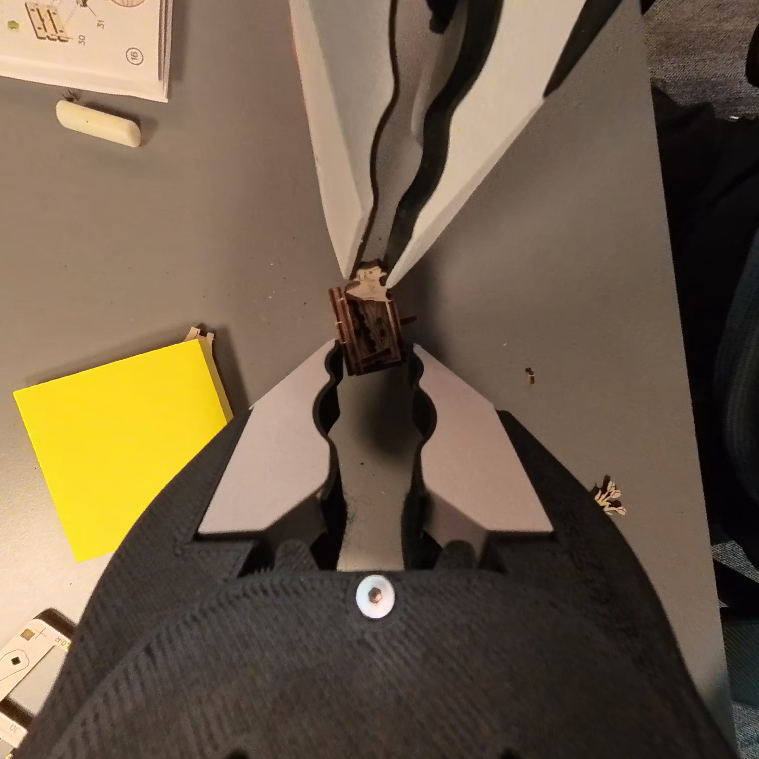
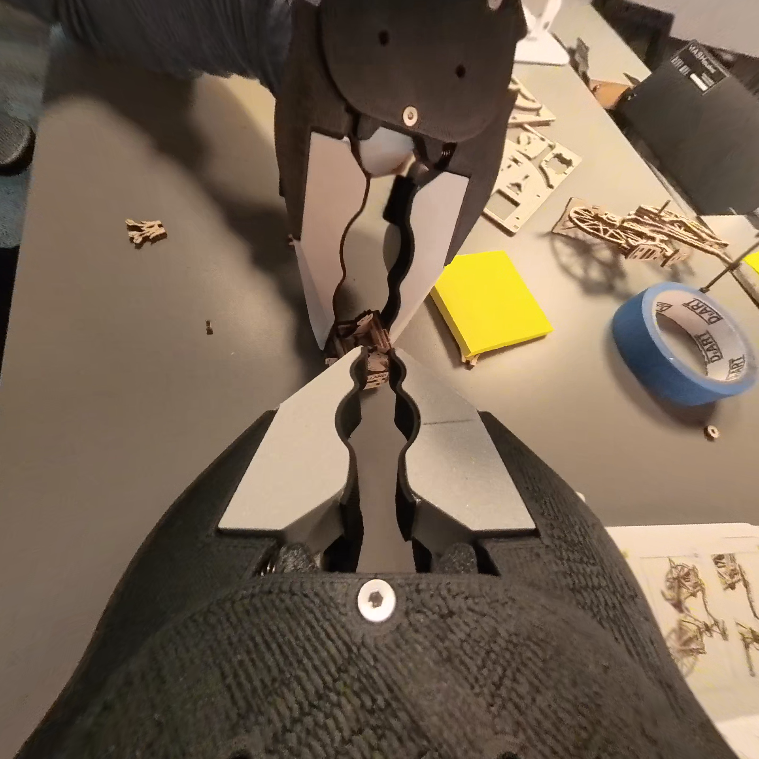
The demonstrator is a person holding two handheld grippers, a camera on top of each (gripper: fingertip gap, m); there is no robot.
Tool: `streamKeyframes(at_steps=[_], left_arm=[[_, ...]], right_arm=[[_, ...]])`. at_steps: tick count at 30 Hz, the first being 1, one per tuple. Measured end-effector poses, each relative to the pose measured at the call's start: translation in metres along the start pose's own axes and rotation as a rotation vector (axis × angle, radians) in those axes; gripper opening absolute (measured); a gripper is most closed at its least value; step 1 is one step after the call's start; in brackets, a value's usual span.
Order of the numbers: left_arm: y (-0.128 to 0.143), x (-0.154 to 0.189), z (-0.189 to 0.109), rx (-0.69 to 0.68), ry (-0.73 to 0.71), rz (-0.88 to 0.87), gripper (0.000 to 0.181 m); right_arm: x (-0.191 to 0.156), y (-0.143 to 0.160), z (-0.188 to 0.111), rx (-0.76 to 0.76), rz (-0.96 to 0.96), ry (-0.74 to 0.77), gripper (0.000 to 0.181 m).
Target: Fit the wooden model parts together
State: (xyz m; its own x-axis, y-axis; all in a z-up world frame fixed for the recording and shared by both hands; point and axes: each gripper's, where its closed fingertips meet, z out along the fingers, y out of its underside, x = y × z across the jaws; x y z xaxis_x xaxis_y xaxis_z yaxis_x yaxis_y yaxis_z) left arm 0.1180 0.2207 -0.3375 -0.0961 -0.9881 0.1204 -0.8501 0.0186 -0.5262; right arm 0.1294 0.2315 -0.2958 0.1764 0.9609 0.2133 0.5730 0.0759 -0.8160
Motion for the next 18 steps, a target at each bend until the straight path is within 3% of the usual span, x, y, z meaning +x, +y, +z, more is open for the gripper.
streamKeyframes(at_steps=[5,12,18], left_arm=[[0.0000,0.0000,0.0000,0.002,0.003,0.000,0.029],[0.0002,0.0000,0.0001,0.003,0.001,0.010,0.029],[0.0009,-0.0023,0.0003,0.000,-0.020,0.047,0.029]], right_arm=[[-0.0004,0.0005,-0.0010,0.018,-0.015,0.013,0.007],[-0.0058,-0.0009,-0.0021,0.026,-0.270,0.104,0.007],[-0.0037,-0.0024,-0.0036,0.028,-0.316,0.147,0.007]])
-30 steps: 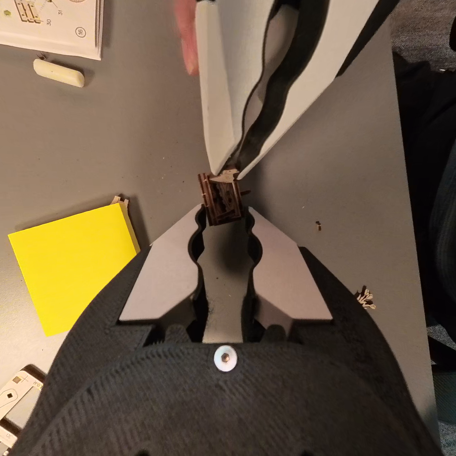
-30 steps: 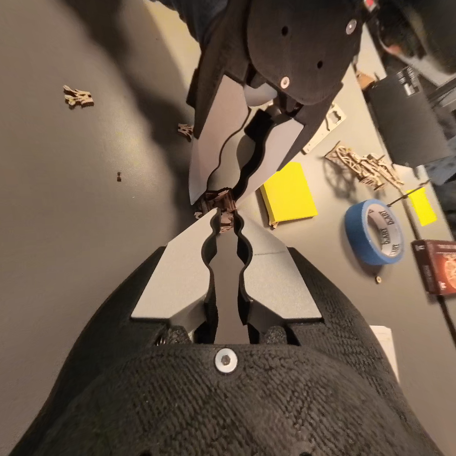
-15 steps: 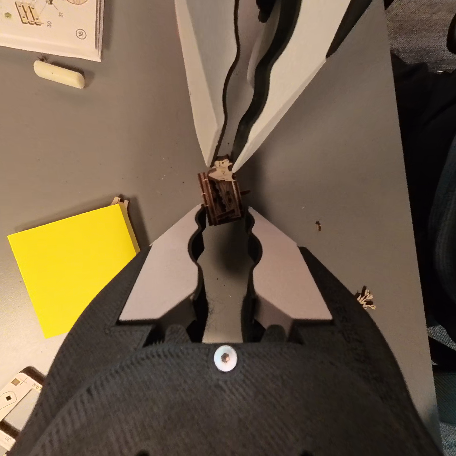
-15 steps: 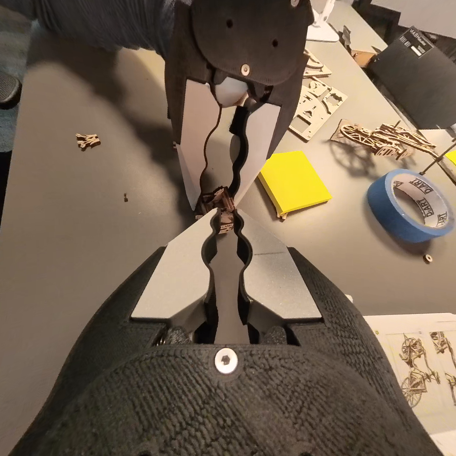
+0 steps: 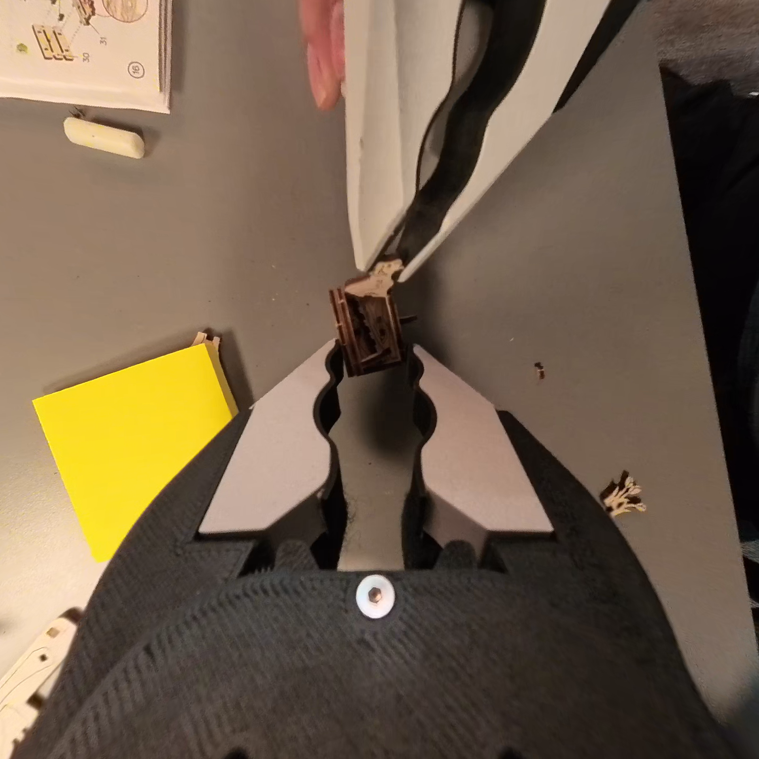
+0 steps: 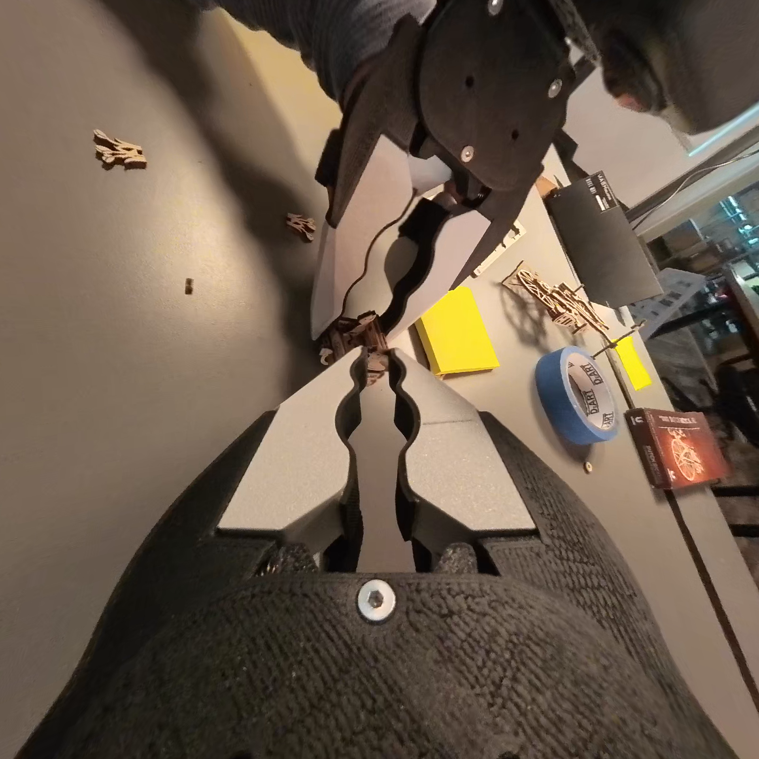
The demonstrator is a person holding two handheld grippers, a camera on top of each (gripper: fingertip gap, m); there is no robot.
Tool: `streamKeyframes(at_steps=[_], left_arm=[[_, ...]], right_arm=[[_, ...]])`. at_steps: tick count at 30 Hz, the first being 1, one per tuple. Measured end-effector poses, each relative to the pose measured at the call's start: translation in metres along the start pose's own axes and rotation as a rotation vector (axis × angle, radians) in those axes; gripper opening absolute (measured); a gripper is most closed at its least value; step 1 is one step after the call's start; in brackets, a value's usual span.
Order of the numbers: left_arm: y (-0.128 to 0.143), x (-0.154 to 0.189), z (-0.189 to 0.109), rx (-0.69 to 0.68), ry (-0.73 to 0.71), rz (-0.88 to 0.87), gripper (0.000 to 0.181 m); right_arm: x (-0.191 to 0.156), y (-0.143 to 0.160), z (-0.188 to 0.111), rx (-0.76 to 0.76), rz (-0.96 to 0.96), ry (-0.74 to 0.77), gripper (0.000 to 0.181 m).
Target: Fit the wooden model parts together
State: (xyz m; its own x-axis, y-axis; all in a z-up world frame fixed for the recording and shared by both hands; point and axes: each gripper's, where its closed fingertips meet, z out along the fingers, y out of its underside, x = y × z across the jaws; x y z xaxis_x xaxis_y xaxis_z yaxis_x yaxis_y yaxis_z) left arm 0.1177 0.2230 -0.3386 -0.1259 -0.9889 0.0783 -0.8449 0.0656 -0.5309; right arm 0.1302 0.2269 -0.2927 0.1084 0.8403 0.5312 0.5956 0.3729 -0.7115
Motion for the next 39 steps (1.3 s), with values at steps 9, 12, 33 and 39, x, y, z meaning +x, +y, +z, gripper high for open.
streamKeyframes(at_steps=[9,12,33,39], left_arm=[[0.031,-0.031,-0.023,-0.010,0.023,-0.001,0.028],[0.043,-0.032,-0.032,0.017,0.104,-0.016,0.028],[0.057,-0.033,-0.042,-0.053,0.123,-0.077,0.028],[0.055,-0.035,-0.041,-0.050,0.112,-0.081,0.028]], right_arm=[[0.034,-0.017,0.012,0.059,0.005,-0.050,0.007],[0.041,-0.024,0.029,0.052,0.015,-0.181,0.007],[0.034,-0.026,0.070,0.216,-0.042,-0.242,0.008],[0.033,-0.022,0.068,0.184,-0.088,-0.233,0.008]])
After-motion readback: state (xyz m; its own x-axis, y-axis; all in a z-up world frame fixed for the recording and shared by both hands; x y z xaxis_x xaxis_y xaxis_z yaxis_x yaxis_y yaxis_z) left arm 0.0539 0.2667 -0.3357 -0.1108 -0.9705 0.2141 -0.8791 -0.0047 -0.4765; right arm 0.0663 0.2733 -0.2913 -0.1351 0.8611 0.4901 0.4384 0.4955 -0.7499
